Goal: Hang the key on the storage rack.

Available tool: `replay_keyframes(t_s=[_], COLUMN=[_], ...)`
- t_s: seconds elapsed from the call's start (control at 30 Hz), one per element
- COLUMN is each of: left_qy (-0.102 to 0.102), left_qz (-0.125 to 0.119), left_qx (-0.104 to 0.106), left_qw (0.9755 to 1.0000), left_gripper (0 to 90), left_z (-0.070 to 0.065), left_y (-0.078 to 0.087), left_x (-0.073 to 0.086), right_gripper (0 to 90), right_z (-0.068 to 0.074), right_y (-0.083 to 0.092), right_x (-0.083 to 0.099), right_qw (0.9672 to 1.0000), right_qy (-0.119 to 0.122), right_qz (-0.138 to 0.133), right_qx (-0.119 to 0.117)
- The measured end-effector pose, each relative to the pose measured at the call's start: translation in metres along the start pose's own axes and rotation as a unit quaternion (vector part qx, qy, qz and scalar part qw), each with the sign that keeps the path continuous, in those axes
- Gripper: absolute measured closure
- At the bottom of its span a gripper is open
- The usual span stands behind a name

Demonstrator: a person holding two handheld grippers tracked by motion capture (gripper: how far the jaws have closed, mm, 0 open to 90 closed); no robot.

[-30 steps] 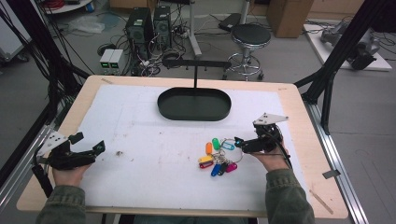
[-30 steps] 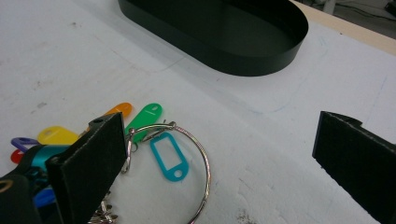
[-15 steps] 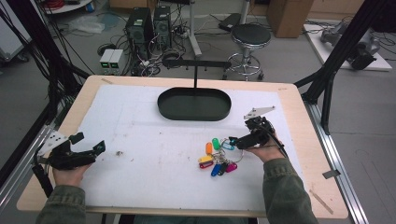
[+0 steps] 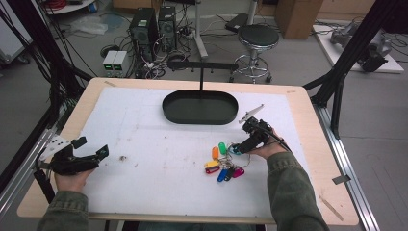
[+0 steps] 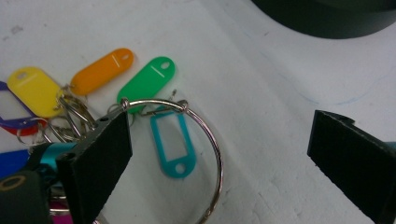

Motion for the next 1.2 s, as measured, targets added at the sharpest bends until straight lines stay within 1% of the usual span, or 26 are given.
replay_keyframes(t_s=[0.03,0.07,0.1,0.17,0.23,0.27,0.33,0.4,0.43,0.53,0.63,0.7,0.73,0.8,0.87,0.97,1.03,1.1,1.17,1.2], left_qy=[-0.001,0.0,0.002,0.001,0.0,0.001,0.0,0.001,0.001,0.002,0.002,0.002,0.002,0.002,0.003,0.001,0.002,0.001,0.0,0.0], left_qz=[0.0,-0.001,-0.002,-0.002,0.0,0.0,0.0,-0.001,0.0,0.0,-0.001,-0.001,-0.001,-0.002,-0.001,0.0,0.0,0.0,0.0,0.001], left_qx=[-0.001,0.0,0.0,0.0,0.0,0.0,0.0,0.001,0.001,0.001,0.001,0.001,0.001,0.001,0.001,0.001,0.001,0.0,-0.001,-0.001], left_qw=[1.0,1.0,1.0,1.0,1.0,1.0,1.0,1.0,1.0,1.0,1.0,1.0,1.0,1.0,1.0,1.0,1.0,1.0,1.0,1.0], left_gripper=[1.7,1.7,1.7,1.7,1.7,1.7,1.7,1.7,1.7,1.7,1.7,1.7,1.7,1.7,1.7,1.7,1.7,1.7,1.7,1.7], left_z=[0.0,0.0,0.0,0.0,0.0,0.0,0.0,0.0,0.0,0.0,0.0,0.0,0.0,0.0,0.0,0.0,0.0,0.0,0.0,0.0], left_y=[0.0,0.0,0.0,0.0,0.0,0.0,0.0,0.0,0.0,-0.001,-0.001,-0.001,-0.001,-0.001,-0.001,-0.001,-0.001,-0.001,-0.001,-0.001], left_x=[0.0,0.0,0.0,0.0,0.0,0.0,0.0,0.0,0.0,0.0,0.0,0.0,0.0,0.0,0.0,0.0,0.0,0.0,0.0,0.0], right_gripper=[17.4,21.2,21.8,26.6,27.3,28.4,33.1,36.3,39.2,43.4,46.9,48.6,50.3,55.1,59.2,64.8,72.5,80.0,85.3,85.9], right_z=[0.0,0.0,0.0,-0.001,0.0,0.001,0.003,0.002,0.003,0.005,0.004,0.002,0.0,0.0,0.0,0.002,0.003,0.002,0.001,0.002], right_y=[0.0,0.0,0.0,0.001,0.0,0.0,-0.001,-0.002,-0.002,-0.003,-0.004,-0.007,-0.008,-0.009,-0.01,-0.013,-0.014,-0.015,-0.015,-0.016], right_x=[0.001,0.001,0.001,0.0,-0.001,-0.002,-0.002,-0.003,-0.004,-0.006,-0.007,-0.004,-0.003,-0.002,-0.001,-0.001,-0.001,-0.001,0.003,0.006], right_qw=[1.0,0.9998,0.9996,0.9995,0.9993,0.9991,0.9982,0.9969,0.9963,0.9944,0.9933,0.9926,0.9925,0.9917,0.9906,0.9893,0.9887,0.9882,0.9864,0.9865], right_qy=[0.003,0.007,0.01,0.019,0.025,0.027,0.042,0.056,0.062,0.072,0.077,0.072,0.071,0.07,0.078,0.087,0.091,0.094,0.095,0.078], right_qz=[0.006,0.013,0.016,0.019,0.021,0.026,0.037,0.052,0.056,0.073,0.08,0.091,0.094,0.1,0.104,0.111,0.114,0.118,0.134,0.142], right_qx=[-0.007,-0.017,-0.02,-0.015,-0.018,-0.02,-0.023,-0.018,-0.02,-0.025,-0.033,-0.034,-0.033,-0.039,-0.042,-0.039,-0.036,-0.025,-0.013,-0.022])
Point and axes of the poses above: each handheld gripper's, and its own axes: y roughly backward along the jaws, x roughly out of its underside, z roughly to its left, the point moved 8 cm from there along -y, roughly forward along the jaws, and after that the axes turned 5 degrees about -y, right-handed, at the moved point
